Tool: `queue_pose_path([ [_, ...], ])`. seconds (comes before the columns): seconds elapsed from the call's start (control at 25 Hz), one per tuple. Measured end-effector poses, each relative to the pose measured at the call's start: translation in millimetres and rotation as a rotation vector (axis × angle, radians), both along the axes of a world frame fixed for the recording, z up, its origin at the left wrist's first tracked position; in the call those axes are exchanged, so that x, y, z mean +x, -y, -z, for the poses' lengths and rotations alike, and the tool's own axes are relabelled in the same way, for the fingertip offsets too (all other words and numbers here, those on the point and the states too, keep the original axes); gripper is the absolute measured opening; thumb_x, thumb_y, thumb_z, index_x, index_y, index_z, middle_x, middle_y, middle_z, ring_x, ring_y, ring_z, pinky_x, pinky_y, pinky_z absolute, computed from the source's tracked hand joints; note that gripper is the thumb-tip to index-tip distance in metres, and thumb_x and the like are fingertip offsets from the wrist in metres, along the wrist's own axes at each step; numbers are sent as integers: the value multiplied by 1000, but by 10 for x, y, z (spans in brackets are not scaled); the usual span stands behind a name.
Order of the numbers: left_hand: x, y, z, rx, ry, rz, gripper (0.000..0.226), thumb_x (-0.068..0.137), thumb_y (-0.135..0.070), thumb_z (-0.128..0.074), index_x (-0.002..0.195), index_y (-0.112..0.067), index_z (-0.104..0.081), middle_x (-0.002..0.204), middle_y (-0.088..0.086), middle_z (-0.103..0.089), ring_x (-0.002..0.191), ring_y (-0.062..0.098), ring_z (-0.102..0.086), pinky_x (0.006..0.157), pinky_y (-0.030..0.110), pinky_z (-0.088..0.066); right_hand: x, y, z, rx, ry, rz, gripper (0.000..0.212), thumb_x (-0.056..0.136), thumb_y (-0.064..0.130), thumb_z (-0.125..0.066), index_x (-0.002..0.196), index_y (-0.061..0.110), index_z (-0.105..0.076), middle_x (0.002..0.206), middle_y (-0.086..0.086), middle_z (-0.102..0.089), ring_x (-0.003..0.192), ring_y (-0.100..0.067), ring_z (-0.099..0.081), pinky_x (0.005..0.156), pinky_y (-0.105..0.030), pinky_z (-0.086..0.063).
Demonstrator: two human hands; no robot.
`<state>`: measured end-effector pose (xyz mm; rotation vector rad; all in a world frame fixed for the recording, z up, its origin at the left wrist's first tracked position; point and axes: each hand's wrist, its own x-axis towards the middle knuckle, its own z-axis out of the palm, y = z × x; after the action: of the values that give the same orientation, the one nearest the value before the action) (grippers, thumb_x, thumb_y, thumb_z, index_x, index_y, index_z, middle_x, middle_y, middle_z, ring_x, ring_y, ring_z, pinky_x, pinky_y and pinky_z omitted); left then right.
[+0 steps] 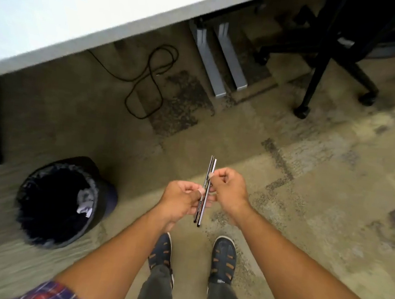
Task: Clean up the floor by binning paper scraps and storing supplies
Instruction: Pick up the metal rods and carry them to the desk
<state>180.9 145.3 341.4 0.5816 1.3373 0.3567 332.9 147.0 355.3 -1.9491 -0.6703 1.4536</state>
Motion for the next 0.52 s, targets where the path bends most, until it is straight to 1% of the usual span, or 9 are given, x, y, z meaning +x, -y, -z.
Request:
queue_pose_path([
  [0.08, 11, 23, -409, 9, 28, -6, 23, 99, -9, -66, 117, 6, -68, 102, 20, -81, 93, 33, -80, 79, 39, -66, 25, 8, -439, 25, -26, 4, 9, 97, 7, -63, 100, 0, -66, 83, -13, -67, 72, -22, -67, 74, -60, -62],
  [0.16, 25, 38, -821, 21, 69, -12, 19, 96, -4, -68, 114, 3, -72, 103, 20, -81, 93, 31, -80, 82, 39, -66, 63, 9, -864, 46, -57, 3, 13, 99, 8, -62, 104, -4, -64, 85, -15, -66, 73, -24, -66, 73, -57, -62],
  [0.24, 25, 58, -1230, 44, 96, -27, 13, 94, -2, -70, 104, -5, -79, 102, 19, -81, 93, 30, -80, 84, 40, -66, 82, 10, -1244, 88, -61, -24, 14, 99, 9, -64, 104, -3, -65, 87, -15, -67, 74, -23, -65, 71, -47, -61],
  [0.28, 29, 72, -1415, 49, 99, -34, 13, 93, -2, -71, 99, -7, -81, 101, 19, -81, 92, 30, -79, 85, 40, -66, 92, 18, -1403, 108, -57, -42, 13, 98, 9, -64, 103, -2, -66, 85, -13, -68, 73, -21, -64, 67, -40, -59],
  [0.36, 12, 100, -1758, 69, 96, -55, 14, 91, -3, -72, 95, -11, -83, 99, 18, -82, 90, 30, -78, 85, 41, -66, 100, 9, -1711, 136, -57, -72, 11, 97, 10, -66, 100, -1, -68, 81, -9, -69, 69, -17, -63, 59, -27, -55],
  [0.4, -10, 120, -1939, 84, 92, -65, 14, 91, -3, -73, 95, -12, -83, 98, 18, -82, 88, 29, -78, 83, 41, -66, 97, -2, -1872, 150, -58, -97, 10, 96, 10, -67, 99, 0, -68, 79, -8, -69, 68, -17, -63, 56, -23, -52],
  [0.44, -35, 137, -2090, 96, 90, -74, 13, 90, -4, -73, 96, -11, -83, 98, 18, -81, 87, 29, -78, 81, 40, -66, 87, -17, -2008, 160, -62, -130, 9, 96, 10, -67, 98, 1, -69, 79, -8, -70, 67, -17, -64, 54, -20, -51],
  [0.52, -111, 149, -2343, 119, 74, -87, 12, 89, -5, -75, 98, -8, -82, 98, 19, -81, 87, 31, -79, 79, 41, -66, 48, -66, -2240, 157, -86, -191, 7, 95, 10, -68, 99, 4, -70, 85, -9, -76, 66, -14, -68, 52, -19, -51],
])
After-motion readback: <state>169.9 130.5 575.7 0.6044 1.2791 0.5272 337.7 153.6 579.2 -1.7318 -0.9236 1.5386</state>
